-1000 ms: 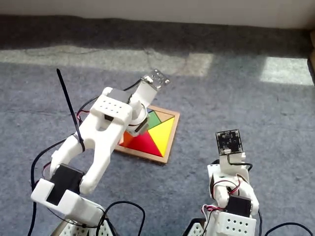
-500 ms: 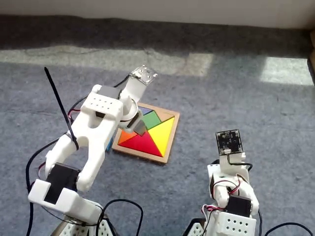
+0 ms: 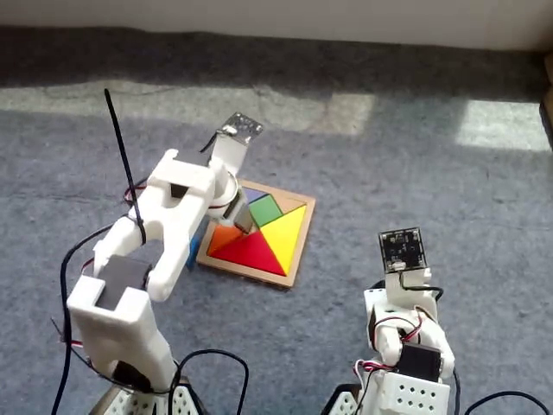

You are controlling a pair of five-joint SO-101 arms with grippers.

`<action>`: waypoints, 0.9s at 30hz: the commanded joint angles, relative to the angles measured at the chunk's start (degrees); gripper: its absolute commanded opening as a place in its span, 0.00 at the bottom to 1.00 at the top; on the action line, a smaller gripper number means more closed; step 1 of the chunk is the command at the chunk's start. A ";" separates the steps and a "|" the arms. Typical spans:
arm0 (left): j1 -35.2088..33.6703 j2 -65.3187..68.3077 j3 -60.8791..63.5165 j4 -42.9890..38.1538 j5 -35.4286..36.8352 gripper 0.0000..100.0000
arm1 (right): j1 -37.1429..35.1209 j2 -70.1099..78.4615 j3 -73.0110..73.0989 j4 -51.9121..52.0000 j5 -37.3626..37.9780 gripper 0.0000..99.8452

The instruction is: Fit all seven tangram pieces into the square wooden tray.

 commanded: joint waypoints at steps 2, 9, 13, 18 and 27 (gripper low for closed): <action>-4.26 2.86 -8.40 3.08 0.79 0.29 | 0.75 -0.75 3.82 0.31 -0.09 0.01; -5.23 3.82 -14.02 6.59 4.22 0.29 | 0.75 -0.75 3.82 0.31 -0.09 0.01; -4.35 3.82 -18.42 12.57 4.31 0.29 | 0.75 -0.75 3.82 0.31 -0.09 0.01; -3.38 3.74 -22.99 20.04 4.31 0.29 | 0.75 -0.75 3.82 0.31 -0.09 0.01; -3.30 3.74 -23.25 21.45 4.31 0.29 | 0.84 -0.75 3.82 0.31 -0.09 0.01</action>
